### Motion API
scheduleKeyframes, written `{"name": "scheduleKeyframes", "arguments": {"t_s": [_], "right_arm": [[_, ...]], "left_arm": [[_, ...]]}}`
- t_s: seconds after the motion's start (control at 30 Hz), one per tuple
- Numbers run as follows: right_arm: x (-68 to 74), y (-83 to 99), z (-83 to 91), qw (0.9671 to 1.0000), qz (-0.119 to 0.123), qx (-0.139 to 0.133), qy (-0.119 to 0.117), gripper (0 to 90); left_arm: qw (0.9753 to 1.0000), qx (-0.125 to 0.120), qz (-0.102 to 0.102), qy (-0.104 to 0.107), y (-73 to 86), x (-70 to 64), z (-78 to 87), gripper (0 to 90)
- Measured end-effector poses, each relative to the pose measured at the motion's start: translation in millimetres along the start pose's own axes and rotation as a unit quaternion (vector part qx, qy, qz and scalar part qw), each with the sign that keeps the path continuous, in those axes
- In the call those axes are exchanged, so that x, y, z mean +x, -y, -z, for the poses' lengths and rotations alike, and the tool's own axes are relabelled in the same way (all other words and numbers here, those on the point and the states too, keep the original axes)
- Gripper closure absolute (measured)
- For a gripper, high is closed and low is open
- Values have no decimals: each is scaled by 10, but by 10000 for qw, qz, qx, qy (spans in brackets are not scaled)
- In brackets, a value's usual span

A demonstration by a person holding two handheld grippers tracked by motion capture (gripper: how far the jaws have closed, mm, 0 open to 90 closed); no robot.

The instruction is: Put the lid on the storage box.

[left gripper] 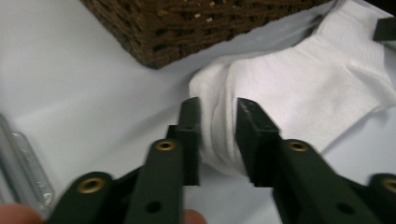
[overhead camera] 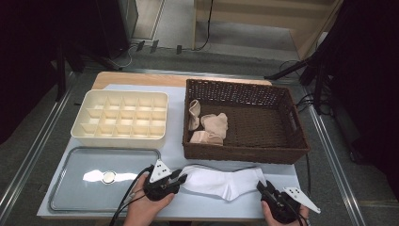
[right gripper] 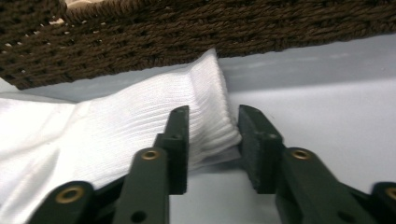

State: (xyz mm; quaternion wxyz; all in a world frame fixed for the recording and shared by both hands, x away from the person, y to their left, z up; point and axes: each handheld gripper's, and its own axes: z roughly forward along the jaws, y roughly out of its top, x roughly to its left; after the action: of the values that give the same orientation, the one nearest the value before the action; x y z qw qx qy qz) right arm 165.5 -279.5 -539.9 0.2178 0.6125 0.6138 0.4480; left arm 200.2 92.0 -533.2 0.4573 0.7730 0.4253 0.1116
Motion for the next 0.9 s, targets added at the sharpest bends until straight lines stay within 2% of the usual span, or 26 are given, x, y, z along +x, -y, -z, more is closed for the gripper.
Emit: {"name": "scheduleKeyframes", "arguments": {"t_s": [0.07, 0.13, 0.27, 0.37, 0.47, 0.53, 0.63, 0.7, 0.73, 0.83, 0.9], "right_arm": [[-7, -4, -1, 10000, -67, 8, 16, 758], [-54, -14, -6, 9998, -154, 1, -80, 803], [-91, -39, 20, 9998, -127, 46, -171, 839], [-140, -64, 75, 9997, -178, 80, -137, 845], [-199, -94, 150, 9998, -192, -11, -99, 847], [-238, -101, 187, 9999, -149, -60, -62, 848], [-258, -80, 158, 10000, 2, 30, -25, 846], [-240, -60, 126, 9999, 124, 58, -36, 835], [-233, -61, 128, 9999, 132, 31, -26, 815], [-236, -67, 157, 9999, 9, -133, 23, 674], [-245, -62, 167, 9997, -109, -185, 69, 627]], "left_arm": [[9999, 53, 67, 58, 6, 3, -2, 810], [9998, 43, 128, 123, 14, 11, 3, 858], [9995, -30, 183, 242, 30, -20, 49, 870], [9991, -95, 198, 376, 29, -73, 78, 872], [9984, -134, 192, 519, 28, -137, 90, 872], [9985, -102, 160, 512, 39, -157, 64, 870], [9993, -77, 89, 345, 60, -161, 24, 861], [9994, -87, 109, 310, 59, -144, 25, 839], [9994, -117, 111, 310, 53, -132, 35, 800], [9989, -370, 201, 195, 11, -102, 113, 654], [9983, -533, 196, 115, -32, -86, 176, 607]]}}
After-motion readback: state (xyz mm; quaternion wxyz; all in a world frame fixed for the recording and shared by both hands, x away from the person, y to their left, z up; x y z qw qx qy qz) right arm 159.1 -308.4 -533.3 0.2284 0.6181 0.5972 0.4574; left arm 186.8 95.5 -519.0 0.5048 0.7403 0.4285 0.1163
